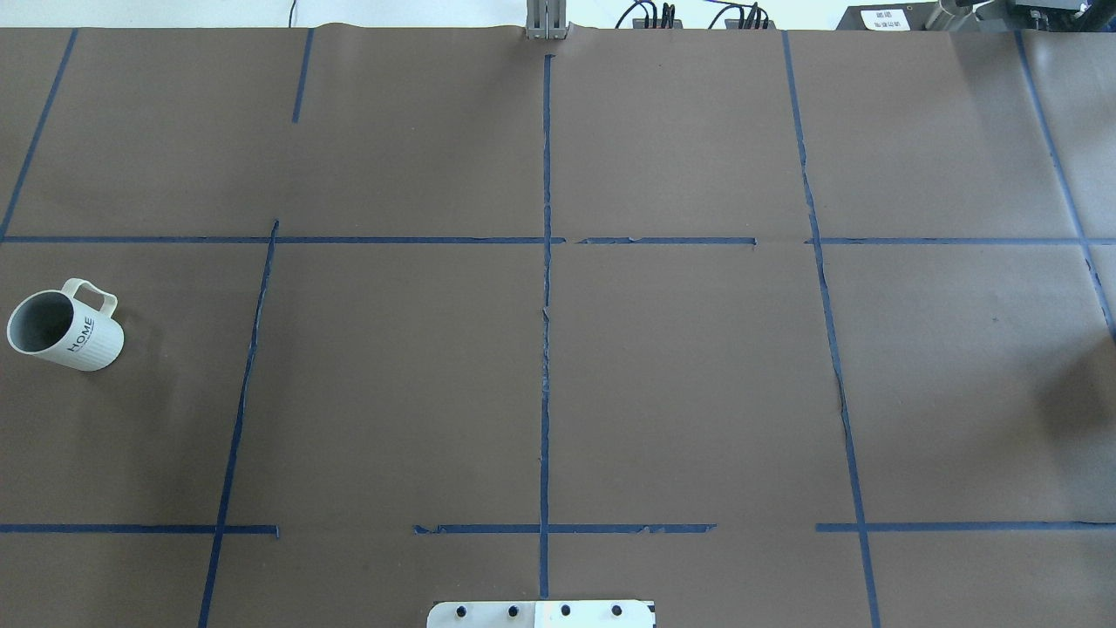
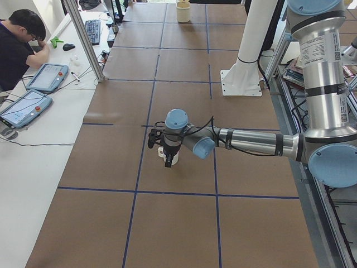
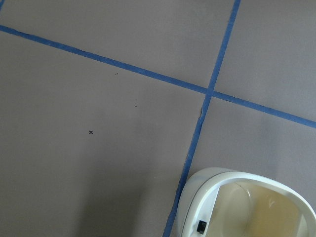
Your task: Left arm hands cup to right arm to dump lemon
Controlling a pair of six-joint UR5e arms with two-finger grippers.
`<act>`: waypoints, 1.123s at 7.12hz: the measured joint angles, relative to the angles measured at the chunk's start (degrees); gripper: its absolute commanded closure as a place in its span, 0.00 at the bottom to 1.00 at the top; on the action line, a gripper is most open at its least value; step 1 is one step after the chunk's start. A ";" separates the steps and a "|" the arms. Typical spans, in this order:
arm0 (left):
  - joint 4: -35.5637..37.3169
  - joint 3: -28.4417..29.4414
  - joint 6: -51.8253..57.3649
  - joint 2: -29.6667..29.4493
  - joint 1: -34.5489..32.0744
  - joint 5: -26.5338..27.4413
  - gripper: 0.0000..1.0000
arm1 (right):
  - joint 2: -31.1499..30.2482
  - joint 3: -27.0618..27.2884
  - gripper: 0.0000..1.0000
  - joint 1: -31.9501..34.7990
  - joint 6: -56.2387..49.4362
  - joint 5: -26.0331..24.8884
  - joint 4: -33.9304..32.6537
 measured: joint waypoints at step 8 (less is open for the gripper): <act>-1.99 4.82 -2.54 -3.94 4.06 1.08 1.00 | 0.00 -0.15 0.00 0.00 -0.11 -0.09 0.85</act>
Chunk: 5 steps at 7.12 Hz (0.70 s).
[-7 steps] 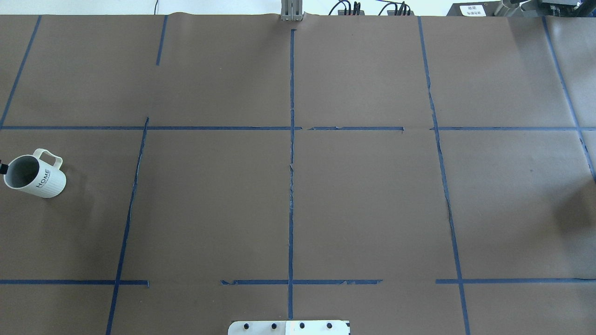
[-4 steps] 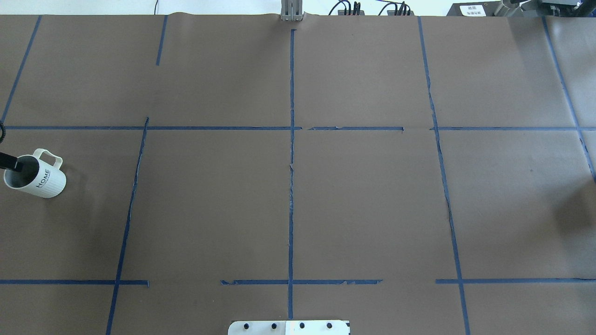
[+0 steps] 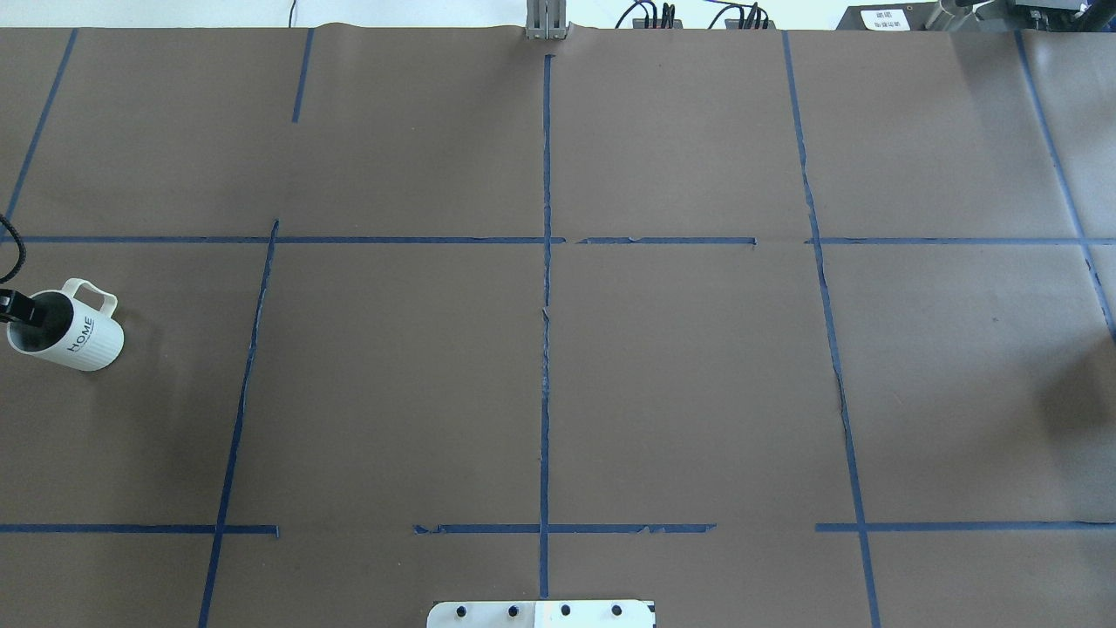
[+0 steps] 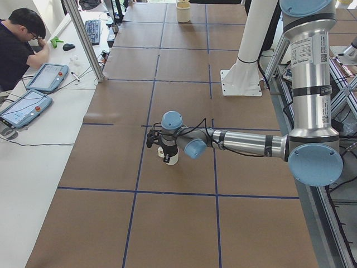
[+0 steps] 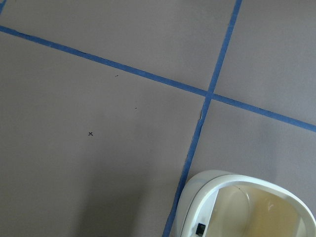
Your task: Left arm hands cup to right arm to dump lemon
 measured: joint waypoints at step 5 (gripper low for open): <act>3.73 -2.76 -0.84 -1.66 -4.28 -0.30 1.00 | 1.00 3.46 0.00 -0.02 -0.01 -0.04 0.41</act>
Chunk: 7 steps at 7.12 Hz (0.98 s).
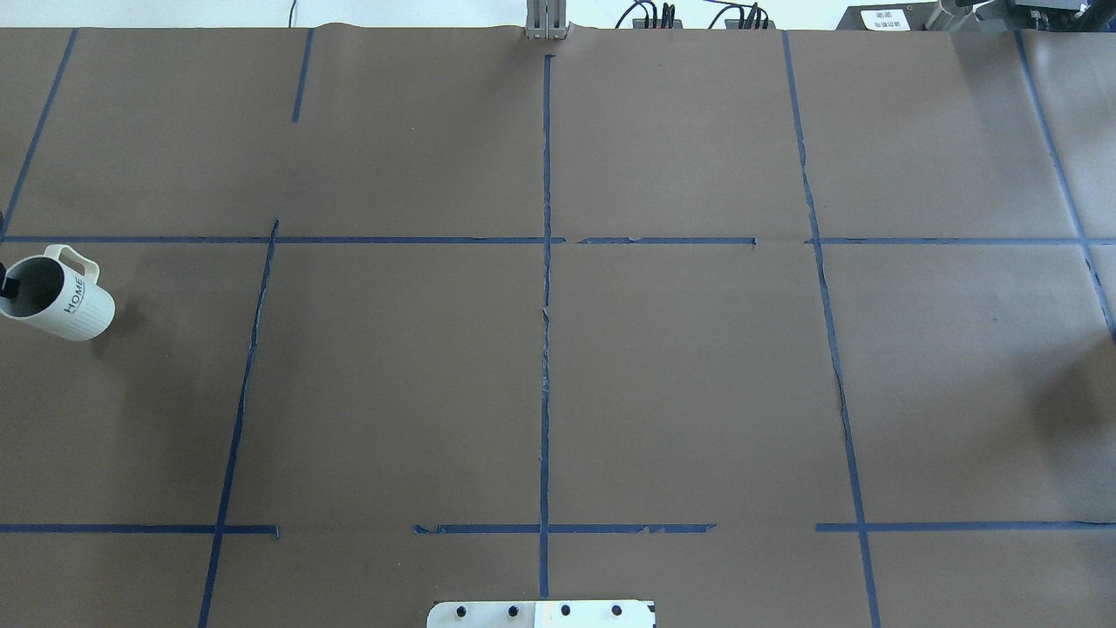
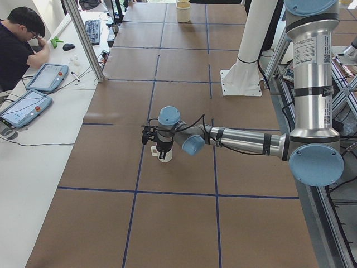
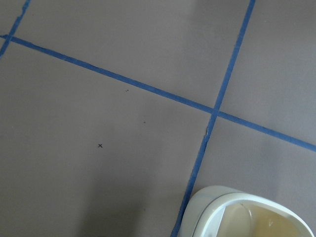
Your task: Left arm hands cup to right arm to dump lemon
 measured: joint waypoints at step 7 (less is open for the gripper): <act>26.53 -17.46 -29.05 -17.34 7.13 0.05 1.00 | 16.46 -0.97 0.01 -19.01 4.28 0.75 22.38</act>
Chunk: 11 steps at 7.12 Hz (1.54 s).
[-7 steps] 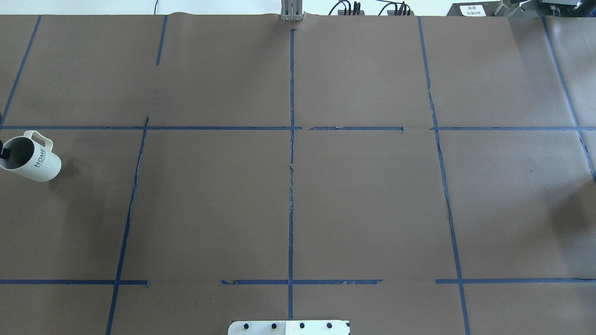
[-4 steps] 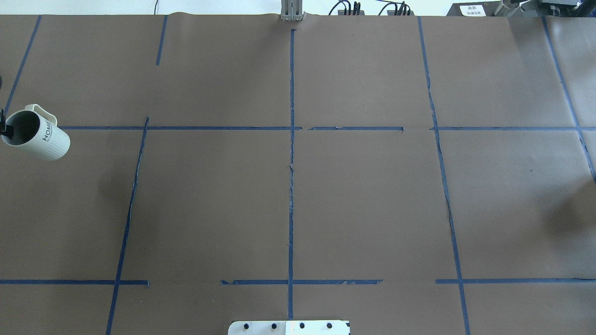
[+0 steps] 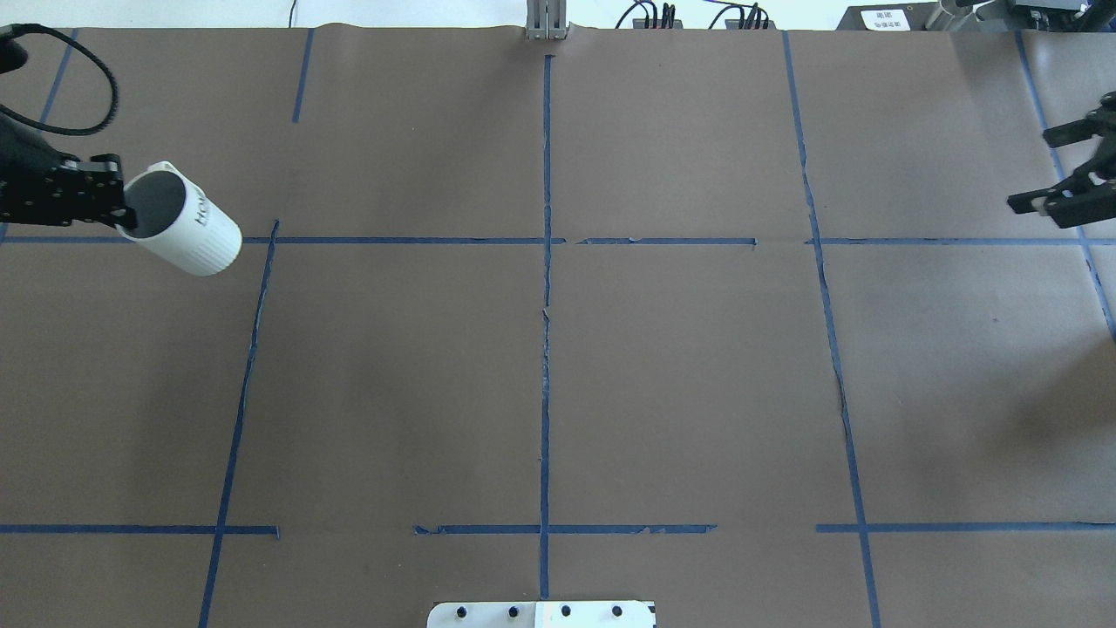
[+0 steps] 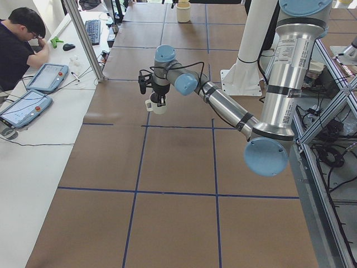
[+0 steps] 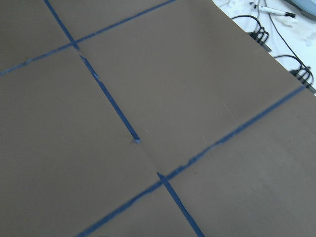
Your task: Left arm hands cup to right arm to dump lemon
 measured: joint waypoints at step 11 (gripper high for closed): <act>5.41 7.32 -30.07 -23.90 15.33 5.98 1.00 | 23.89 -7.35 0.01 -51.09 23.08 -62.45 24.84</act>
